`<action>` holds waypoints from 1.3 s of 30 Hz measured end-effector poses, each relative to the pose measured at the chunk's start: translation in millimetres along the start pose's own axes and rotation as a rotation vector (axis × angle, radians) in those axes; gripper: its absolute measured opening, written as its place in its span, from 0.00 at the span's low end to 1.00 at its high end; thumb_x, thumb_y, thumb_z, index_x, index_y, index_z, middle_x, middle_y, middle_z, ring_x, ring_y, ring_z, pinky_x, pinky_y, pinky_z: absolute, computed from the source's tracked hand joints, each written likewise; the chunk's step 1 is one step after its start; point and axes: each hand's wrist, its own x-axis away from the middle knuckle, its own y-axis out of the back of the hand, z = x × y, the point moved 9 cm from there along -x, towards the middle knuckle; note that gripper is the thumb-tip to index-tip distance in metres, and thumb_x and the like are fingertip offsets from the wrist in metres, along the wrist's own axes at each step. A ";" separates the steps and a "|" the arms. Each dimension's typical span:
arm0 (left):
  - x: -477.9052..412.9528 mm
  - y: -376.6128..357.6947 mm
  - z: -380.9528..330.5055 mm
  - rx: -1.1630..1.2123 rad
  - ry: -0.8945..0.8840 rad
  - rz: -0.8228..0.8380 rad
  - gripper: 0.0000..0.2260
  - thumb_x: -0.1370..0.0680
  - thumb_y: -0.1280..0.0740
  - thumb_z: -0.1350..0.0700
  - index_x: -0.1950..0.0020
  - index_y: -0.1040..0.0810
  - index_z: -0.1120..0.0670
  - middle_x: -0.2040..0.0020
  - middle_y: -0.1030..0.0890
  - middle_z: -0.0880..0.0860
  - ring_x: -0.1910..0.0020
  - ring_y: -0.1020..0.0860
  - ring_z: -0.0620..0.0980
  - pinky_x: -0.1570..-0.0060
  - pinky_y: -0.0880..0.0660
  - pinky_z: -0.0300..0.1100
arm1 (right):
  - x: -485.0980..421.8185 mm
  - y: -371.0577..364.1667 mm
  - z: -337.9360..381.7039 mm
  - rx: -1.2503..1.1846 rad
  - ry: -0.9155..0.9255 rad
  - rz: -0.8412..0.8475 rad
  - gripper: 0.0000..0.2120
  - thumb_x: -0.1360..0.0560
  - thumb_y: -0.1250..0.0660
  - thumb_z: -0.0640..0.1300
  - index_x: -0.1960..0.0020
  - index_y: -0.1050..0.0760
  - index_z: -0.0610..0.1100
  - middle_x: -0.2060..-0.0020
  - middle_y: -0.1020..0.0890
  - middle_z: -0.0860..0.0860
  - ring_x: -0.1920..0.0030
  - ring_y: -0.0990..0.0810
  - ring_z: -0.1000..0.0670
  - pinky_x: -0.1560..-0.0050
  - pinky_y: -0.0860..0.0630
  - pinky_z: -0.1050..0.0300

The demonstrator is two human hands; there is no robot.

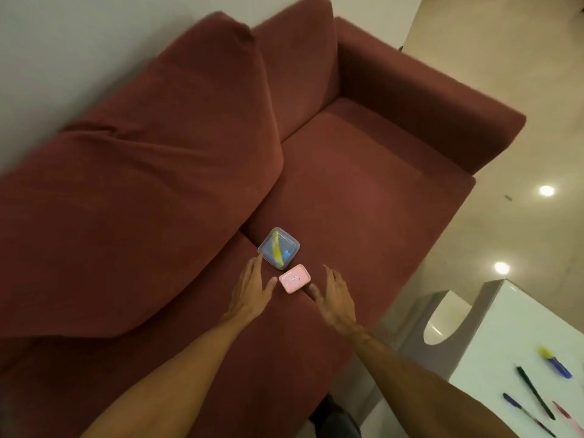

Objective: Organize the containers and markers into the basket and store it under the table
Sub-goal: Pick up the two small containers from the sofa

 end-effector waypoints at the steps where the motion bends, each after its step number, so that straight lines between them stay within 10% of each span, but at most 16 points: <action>1: -20.4 -11.1 2.5 -0.002 0.015 0.010 0.33 0.19 0.37 0.46 0.18 0.47 0.54 0.19 0.43 0.54 0.20 0.43 0.52 0.23 0.40 0.51 | -16.4 -13.3 -7.9 -0.023 -0.030 0.032 0.32 0.19 0.39 0.55 0.20 0.44 0.46 0.23 0.37 0.46 0.24 0.36 0.44 0.28 0.33 0.46; 14: -203.3 -108.1 44.5 -0.149 0.073 0.016 0.55 0.36 0.22 0.39 0.20 0.57 0.38 0.19 0.46 0.58 0.23 0.39 0.66 0.32 0.31 0.63 | -132.7 -133.4 -47.1 -0.320 -0.381 -0.058 0.36 0.27 0.30 0.62 0.26 0.35 0.48 0.32 0.32 0.44 0.39 0.23 0.34 0.43 0.25 0.43; 22: -164.9 -83.6 17.6 0.061 -0.189 -0.207 0.52 0.44 0.18 0.46 0.25 0.40 0.47 0.33 0.33 0.53 0.37 0.26 0.54 0.41 0.23 0.52 | -107.4 -107.9 -66.2 -0.610 -0.351 -0.208 0.16 0.35 0.23 0.45 0.54 0.28 0.46 0.54 0.20 0.48 0.54 0.22 0.44 0.53 0.28 0.51; 29: -64.2 -101.7 -37.0 0.378 -0.373 -0.106 0.58 0.47 0.14 0.47 0.23 0.41 0.48 0.34 0.36 0.49 0.39 0.33 0.29 0.41 0.38 0.18 | -7.1 -40.6 -135.8 -0.730 -0.414 -0.454 0.19 0.33 0.23 0.39 0.43 0.21 0.46 0.49 0.15 0.50 0.47 0.17 0.46 0.41 0.23 0.48; 33: 2.2 -152.3 -73.0 0.472 -0.424 0.018 0.54 0.48 0.14 0.46 0.27 0.36 0.49 0.35 0.32 0.48 0.36 0.31 0.34 0.38 0.33 0.26 | 68.2 -14.0 -200.6 -0.880 -0.530 -0.577 0.20 0.28 0.25 0.36 0.36 0.21 0.42 0.44 0.17 0.42 0.43 0.17 0.42 0.39 0.22 0.40; 39: 94.8 -265.8 -130.7 0.547 -0.458 0.324 0.52 0.44 0.14 0.44 0.28 0.39 0.49 0.34 0.29 0.48 0.33 0.27 0.50 0.34 0.26 0.50 | 189.2 0.9 -319.6 -1.031 -0.758 -0.835 0.18 0.26 0.26 0.37 0.37 0.21 0.43 0.43 0.18 0.43 0.53 0.18 0.49 0.61 0.19 0.64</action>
